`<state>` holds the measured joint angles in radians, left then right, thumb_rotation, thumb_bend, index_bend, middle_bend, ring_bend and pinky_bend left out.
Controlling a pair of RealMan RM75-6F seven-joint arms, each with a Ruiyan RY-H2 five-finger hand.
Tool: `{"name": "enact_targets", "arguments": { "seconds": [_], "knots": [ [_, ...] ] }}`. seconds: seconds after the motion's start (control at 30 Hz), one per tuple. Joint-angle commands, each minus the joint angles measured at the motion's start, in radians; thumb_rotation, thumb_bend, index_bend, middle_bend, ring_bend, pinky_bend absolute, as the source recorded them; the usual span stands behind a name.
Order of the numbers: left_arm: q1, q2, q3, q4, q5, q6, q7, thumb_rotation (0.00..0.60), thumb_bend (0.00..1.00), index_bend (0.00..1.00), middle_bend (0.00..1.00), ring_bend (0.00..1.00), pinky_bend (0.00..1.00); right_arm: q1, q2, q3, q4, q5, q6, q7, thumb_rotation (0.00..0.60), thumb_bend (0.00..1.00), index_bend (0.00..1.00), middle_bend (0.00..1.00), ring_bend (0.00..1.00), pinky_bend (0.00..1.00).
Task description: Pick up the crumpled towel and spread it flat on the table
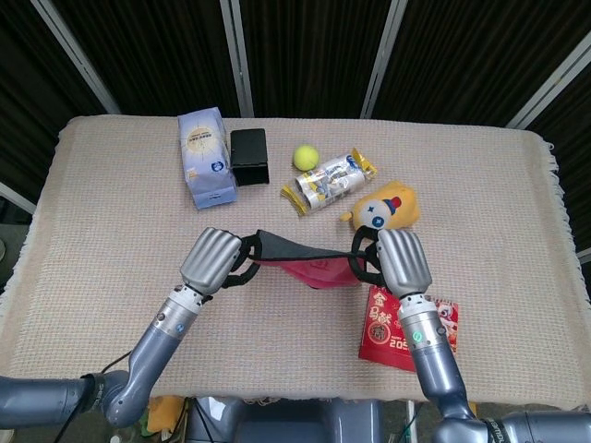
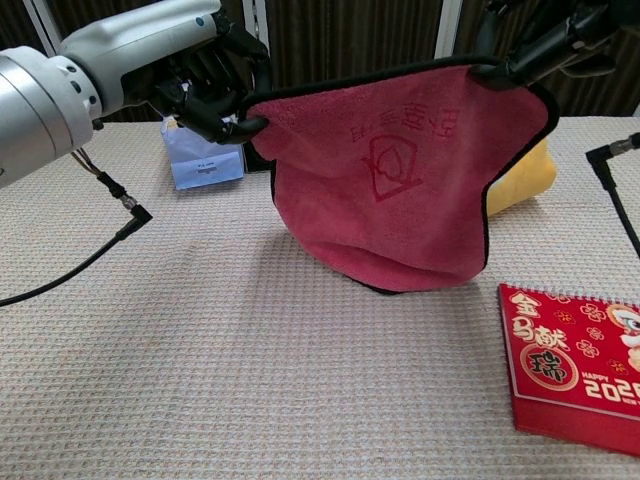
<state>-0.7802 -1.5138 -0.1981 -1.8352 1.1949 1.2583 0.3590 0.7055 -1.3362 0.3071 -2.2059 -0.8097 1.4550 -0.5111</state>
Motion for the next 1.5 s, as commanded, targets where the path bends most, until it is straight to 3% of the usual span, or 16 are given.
{"name": "enact_targets", "arguments": {
  "seconds": [0.03,0.33,0.57,1.03,1.5],
  "knots": [
    [0.018,0.016,0.014,-0.024,0.015,0.003,-0.013,0.6,0.4,0.65,0.87,0.78,0.73,-0.016,0.005,-0.022,-0.027,-0.014,0.015,-0.016,0.6,0.58,0.66,1.0,1.0,0.93],
    [0.071,0.065,0.089,-0.098,0.089,0.006,0.002,0.6,0.4,0.65,0.87,0.78,0.73,-0.074,0.02,-0.105,-0.087,-0.08,0.03,-0.024,0.6,0.58,0.66,1.0,1.0,0.93],
    [0.107,0.067,0.135,-0.109,0.135,0.009,0.012,0.6,0.4,0.65,0.87,0.78,0.73,-0.118,0.027,-0.164,-0.067,-0.141,0.006,0.015,0.6,0.58,0.66,1.0,1.0,0.93],
    [0.13,-0.017,0.169,-0.035,0.154,-0.043,0.029,0.6,0.4,0.65,0.87,0.79,0.73,-0.181,0.033,-0.215,0.085,-0.216,-0.105,0.178,0.6,0.58,0.66,1.0,1.0,0.93],
    [0.149,-0.057,0.217,-0.028,0.209,-0.098,0.005,0.6,0.4,0.65,0.87,0.78,0.73,-0.224,0.048,-0.262,0.114,-0.264,-0.172,0.215,0.6,0.58,0.66,1.0,1.0,0.93]
  ]
}}
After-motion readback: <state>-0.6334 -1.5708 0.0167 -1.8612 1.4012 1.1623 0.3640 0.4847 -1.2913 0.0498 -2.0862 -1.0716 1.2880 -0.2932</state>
